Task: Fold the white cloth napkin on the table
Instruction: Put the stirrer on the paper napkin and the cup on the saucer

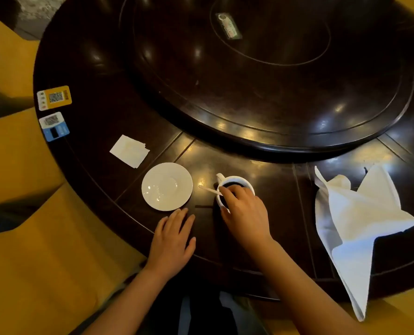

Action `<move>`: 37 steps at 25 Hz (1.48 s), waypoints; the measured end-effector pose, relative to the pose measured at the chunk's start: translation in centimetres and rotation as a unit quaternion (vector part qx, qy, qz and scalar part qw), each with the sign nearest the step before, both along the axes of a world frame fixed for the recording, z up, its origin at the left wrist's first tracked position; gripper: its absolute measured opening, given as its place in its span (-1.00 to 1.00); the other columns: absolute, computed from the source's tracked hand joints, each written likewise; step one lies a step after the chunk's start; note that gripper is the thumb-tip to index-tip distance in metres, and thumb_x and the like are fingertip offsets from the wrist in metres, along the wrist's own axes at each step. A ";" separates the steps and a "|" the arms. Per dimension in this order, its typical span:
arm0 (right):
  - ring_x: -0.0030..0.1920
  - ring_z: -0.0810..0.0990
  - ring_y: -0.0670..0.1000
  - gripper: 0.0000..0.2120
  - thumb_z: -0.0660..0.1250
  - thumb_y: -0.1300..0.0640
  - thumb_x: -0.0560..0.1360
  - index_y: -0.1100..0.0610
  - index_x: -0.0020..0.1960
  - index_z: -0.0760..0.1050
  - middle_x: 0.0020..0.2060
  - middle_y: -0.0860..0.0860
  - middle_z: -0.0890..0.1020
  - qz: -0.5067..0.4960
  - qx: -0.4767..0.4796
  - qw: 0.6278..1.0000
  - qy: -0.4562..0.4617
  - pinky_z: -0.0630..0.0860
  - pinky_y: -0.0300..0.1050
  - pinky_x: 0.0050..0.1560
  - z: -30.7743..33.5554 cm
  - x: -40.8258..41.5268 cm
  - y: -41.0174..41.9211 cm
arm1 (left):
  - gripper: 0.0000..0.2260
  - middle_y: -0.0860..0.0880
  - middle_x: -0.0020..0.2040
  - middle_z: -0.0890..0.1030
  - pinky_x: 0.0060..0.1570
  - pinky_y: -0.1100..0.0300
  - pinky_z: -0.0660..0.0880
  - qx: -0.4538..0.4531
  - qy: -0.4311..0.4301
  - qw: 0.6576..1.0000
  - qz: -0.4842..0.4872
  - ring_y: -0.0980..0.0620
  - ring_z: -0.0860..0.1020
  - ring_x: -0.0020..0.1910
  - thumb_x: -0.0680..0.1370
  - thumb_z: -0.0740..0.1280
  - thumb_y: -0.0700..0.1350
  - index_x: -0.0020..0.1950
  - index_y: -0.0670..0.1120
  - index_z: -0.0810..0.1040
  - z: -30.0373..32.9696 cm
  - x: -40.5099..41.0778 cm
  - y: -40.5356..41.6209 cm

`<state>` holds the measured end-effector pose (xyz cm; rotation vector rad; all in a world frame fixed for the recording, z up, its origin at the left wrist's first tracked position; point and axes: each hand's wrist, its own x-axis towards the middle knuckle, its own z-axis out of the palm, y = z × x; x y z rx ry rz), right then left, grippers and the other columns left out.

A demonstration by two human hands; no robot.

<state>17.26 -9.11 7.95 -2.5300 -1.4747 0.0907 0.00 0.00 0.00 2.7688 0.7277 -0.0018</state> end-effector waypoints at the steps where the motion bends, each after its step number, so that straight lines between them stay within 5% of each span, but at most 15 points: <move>1: -0.19 0.61 0.13 -0.64 0.48 0.22 0.32 0.18 0.10 0.57 -0.10 0.14 0.66 0.003 0.011 1.000 -0.003 0.56 -0.04 -0.39 -0.3 0.2 0.4 | -0.55 -0.17 0.31 0.48 0.19 -0.08 0.41 -0.001 0.010 1.000 -0.006 -0.14 0.45 0.29 0.46 0.33 0.02 0.31 -0.10 0.45 -0.5 0.2 -0.1; 5: -0.26 0.60 0.11 -0.78 0.48 0.25 0.32 0.17 -0.03 0.62 -0.21 0.11 0.67 0.020 0.025 0.999 -0.005 0.56 -0.03 -0.40 -1.0 0.9 1.0 | -0.52 -0.15 0.42 0.36 0.29 -0.12 0.28 0.020 0.001 0.999 -0.033 -0.09 0.24 0.42 0.52 0.07 0.08 0.40 -0.07 0.30 -2.3 -0.4 -0.5; 12: -0.24 0.60 0.12 -0.94 0.42 0.21 0.39 0.16 -0.14 0.63 -0.25 0.09 0.66 0.034 0.027 0.999 0.027 0.56 -0.01 -0.31 -1.1 2.0 2.0 | -0.47 -0.12 0.51 0.18 0.37 -0.07 0.05 0.009 0.029 0.999 -0.035 -0.05 0.05 0.49 0.53 0.07 0.09 0.49 -0.02 0.16 -2.4 -0.3 -0.3; 19: -0.26 0.59 0.10 -0.94 0.41 0.20 0.41 0.16 -0.13 0.63 -0.26 0.09 0.65 0.071 0.031 0.996 0.039 0.54 -0.03 -0.34 -0.5 2.7 2.3 | -0.47 -0.11 0.52 0.16 0.38 -0.06 0.03 0.007 0.037 0.999 -0.033 -0.05 0.06 0.50 0.53 0.07 0.09 0.49 -0.01 0.17 -2.4 -0.3 -0.2; 24: -0.17 0.60 -0.09 -0.90 0.40 0.22 0.44 0.15 -0.04 0.62 -0.16 0.01 0.65 -0.098 0.117 0.943 0.297 0.54 -0.22 -0.10 1.6 4.7 2.7 | -0.46 -0.14 0.52 0.15 0.38 -0.08 0.04 0.015 0.036 0.999 -0.038 -0.07 0.04 0.50 0.54 0.06 0.07 0.50 -0.04 0.16 -2.5 -0.3 -0.3; 29: -0.12 0.63 -0.04 -0.90 0.37 0.22 0.46 0.11 -0.03 0.59 -0.15 0.03 0.65 -0.146 0.157 0.900 0.379 0.55 -0.19 -0.04 3.1 6.8 2.9 | -0.44 -0.15 0.51 0.17 0.38 -0.07 0.04 0.017 0.031 0.998 -0.060 -0.08 0.04 0.49 0.53 0.07 0.12 0.50 -0.04 0.15 -2.4 -0.5 0.2; 34: -0.18 0.63 -0.10 -0.89 0.38 0.23 0.46 0.06 -0.06 0.59 -0.17 -0.03 0.65 -0.058 0.173 0.907 0.379 0.54 -0.34 -0.14 4.2 5.9 6.5 | -0.43 -0.11 0.53 0.13 0.40 -0.03 0.01 -0.008 0.018 0.997 -0.069 -0.03 0.01 0.50 0.53 0.11 0.14 0.51 0.00 0.13 -2.4 -0.8 0.7; 37: -0.20 0.58 -0.07 -0.90 0.40 0.23 0.45 0.15 -0.04 0.60 -0.17 0.03 0.63 0.105 0.147 0.941 0.287 0.50 -0.28 -0.16 3.9 4.6 11.0 | -0.43 -0.11 0.53 0.13 0.40 -0.04 0.01 -0.022 0.010 0.997 -0.069 -0.03 0.02 0.50 0.53 0.12 0.14 0.51 0.00 0.14 -2.5 -0.8 0.8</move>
